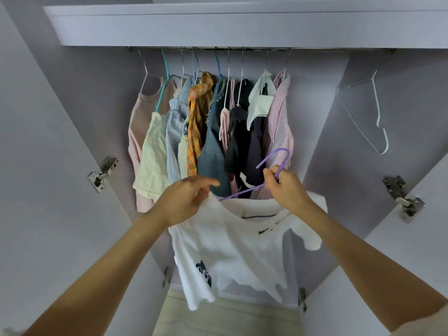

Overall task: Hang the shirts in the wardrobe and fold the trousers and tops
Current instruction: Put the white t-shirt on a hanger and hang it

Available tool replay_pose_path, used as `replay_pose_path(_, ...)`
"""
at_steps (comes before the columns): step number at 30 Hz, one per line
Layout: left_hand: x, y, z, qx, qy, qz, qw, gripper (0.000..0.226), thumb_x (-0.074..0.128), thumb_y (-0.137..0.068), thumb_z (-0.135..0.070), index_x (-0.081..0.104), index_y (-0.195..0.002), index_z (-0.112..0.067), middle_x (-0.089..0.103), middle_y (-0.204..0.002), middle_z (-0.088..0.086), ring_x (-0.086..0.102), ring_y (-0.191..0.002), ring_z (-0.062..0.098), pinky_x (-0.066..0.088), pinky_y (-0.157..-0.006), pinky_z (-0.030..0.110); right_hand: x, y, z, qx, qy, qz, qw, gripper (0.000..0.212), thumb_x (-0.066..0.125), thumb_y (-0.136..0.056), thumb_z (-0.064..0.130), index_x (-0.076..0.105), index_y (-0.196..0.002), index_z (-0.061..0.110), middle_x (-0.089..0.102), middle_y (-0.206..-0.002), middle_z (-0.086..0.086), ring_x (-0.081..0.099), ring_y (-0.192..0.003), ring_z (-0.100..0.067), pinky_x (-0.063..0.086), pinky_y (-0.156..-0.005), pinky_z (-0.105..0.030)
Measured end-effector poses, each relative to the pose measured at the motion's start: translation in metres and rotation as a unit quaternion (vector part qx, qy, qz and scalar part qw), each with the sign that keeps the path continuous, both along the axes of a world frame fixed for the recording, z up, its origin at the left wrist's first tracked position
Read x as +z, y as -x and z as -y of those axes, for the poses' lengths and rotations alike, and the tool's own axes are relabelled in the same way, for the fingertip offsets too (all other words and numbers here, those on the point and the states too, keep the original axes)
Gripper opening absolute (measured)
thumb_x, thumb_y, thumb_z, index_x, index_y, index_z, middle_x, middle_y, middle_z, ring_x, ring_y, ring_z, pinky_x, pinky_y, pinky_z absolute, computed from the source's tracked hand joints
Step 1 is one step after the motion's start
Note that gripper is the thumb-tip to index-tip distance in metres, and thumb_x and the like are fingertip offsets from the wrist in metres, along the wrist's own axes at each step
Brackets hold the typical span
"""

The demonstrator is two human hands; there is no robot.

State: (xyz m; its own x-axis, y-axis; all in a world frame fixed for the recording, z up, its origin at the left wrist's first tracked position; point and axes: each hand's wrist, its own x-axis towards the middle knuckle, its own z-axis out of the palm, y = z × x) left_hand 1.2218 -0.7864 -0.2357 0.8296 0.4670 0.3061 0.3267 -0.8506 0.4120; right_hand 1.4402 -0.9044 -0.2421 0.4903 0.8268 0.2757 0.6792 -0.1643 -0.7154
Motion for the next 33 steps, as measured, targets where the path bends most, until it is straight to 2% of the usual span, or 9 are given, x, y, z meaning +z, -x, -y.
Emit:
replay_pose_path(4,-0.025,0.011,0.000,0.071,0.131,-0.035,0.988,0.053,0.057,-0.091,-0.026,0.038,-0.141,-0.019,0.055,-0.124,0.003,0.055,-0.112,0.017,0.045,-0.094,0.031,0.004,-0.009,0.004,-0.022,-0.017,-0.040,0.999,0.045,0.043,-0.097,0.018,0.023,-0.057,0.015,0.025,-0.052,0.001,0.025,-0.048,-0.012,0.027,-0.044,-0.018)
replay_pose_path(7,-0.039,0.006,0.010,0.084,0.036,-0.109,0.990,0.036,0.044,-0.096,-0.035,0.054,-0.125,-0.015,0.062,-0.120,0.007,0.059,-0.108,0.027,0.048,-0.085,0.033,0.001,-0.002,0.003,-0.018,-0.002,-0.039,0.999,0.044,0.045,-0.097,0.018,0.024,-0.058,0.013,0.027,-0.052,0.001,0.029,-0.046,-0.009,0.029,-0.044,-0.014)
replay_pose_path(10,-0.041,-0.002,0.012,0.107,-0.052,-0.040,0.992,0.025,0.044,-0.097,-0.025,0.061,-0.103,-0.008,0.069,-0.092,0.012,0.064,-0.082,0.035,0.041,-0.066,0.031,-0.001,0.005,0.006,0.015,-0.015,-0.075,0.997,0.031,0.048,-0.095,0.017,0.045,-0.066,0.007,0.044,-0.054,0.004,0.049,-0.050,0.004,0.036,-0.053,-0.008)
replay_pose_path(13,-0.040,0.005,-0.001,0.121,-0.073,0.047,0.989,0.015,0.055,-0.092,-0.011,0.068,-0.090,-0.004,0.069,-0.072,0.013,0.062,-0.059,0.035,0.037,-0.069,0.033,-0.010,-0.009,0.023,0.063,-0.039,-0.119,0.990,0.016,0.048,-0.094,0.013,0.061,-0.100,0.020,0.066,-0.096,0.011,0.059,-0.095,0.004,0.042,-0.086,-0.013)
replay_pose_path(16,-0.043,0.016,-0.015,0.119,-0.071,0.076,0.987,0.015,0.057,-0.090,-0.009,0.068,-0.082,-0.002,0.063,-0.057,0.011,0.057,-0.046,0.032,0.035,-0.068,0.034,-0.034,-0.035,0.044,0.050,0.152,0.012,0.987,0.045,0.041,-0.090,0.003,0.045,-0.133,0.015,0.050,-0.135,-0.003,0.045,-0.126,-0.021,0.035,-0.105,-0.031)
replay_pose_path(18,-0.046,0.017,-0.020,0.091,-0.076,0.083,0.989,0.024,0.052,-0.090,-0.014,0.068,-0.079,-0.001,0.061,-0.054,0.010,0.055,-0.043,0.031,0.036,-0.065,0.034,-0.050,-0.043,0.056,0.051,0.271,0.087,0.957,0.040,0.040,-0.095,0.010,0.043,-0.134,0.014,0.052,-0.131,-0.006,0.049,-0.120,-0.025,0.039,-0.099,-0.032)
replay_pose_path(22,-0.057,0.001,-0.024,-0.008,-0.073,0.080,0.994,0.052,0.036,-0.095,-0.039,0.067,-0.078,-0.002,0.064,-0.058,0.009,0.058,-0.046,0.024,0.041,-0.059,0.029,-0.055,-0.043,0.090,0.042,0.287,0.018,0.957,0.034,0.044,-0.097,0.023,0.054,-0.069,0.038,0.053,-0.059,0.014,0.051,-0.061,-0.013,0.035,-0.053,-0.015)
replay_pose_path(29,-0.100,-0.095,-0.008,-0.040,-0.051,-0.130,0.989,0.030,0.038,-0.099,-0.032,0.060,-0.111,-0.015,0.066,-0.106,0.005,0.059,-0.100,0.027,0.042,-0.082,0.031,-0.041,-0.037,0.178,-0.044,0.310,-0.063,0.948,0.030,0.048,-0.095,0.020,0.058,-0.075,0.040,0.054,-0.065,0.008,0.043,-0.054,-0.005,0.034,-0.056,-0.018)
replay_pose_path(33,-0.097,-0.156,0.025,-0.103,-0.023,-0.150,0.983,0.029,0.041,-0.098,-0.031,0.060,-0.117,-0.021,0.063,-0.118,0.005,0.055,-0.111,0.027,0.043,-0.091,0.036,-0.029,-0.027,0.226,-0.191,0.247,-0.080,0.947,0.028,0.049,-0.093,0.011,0.059,-0.071,0.027,0.045,-0.057,0.006,0.037,-0.046,-0.005,0.031,-0.047,-0.014)
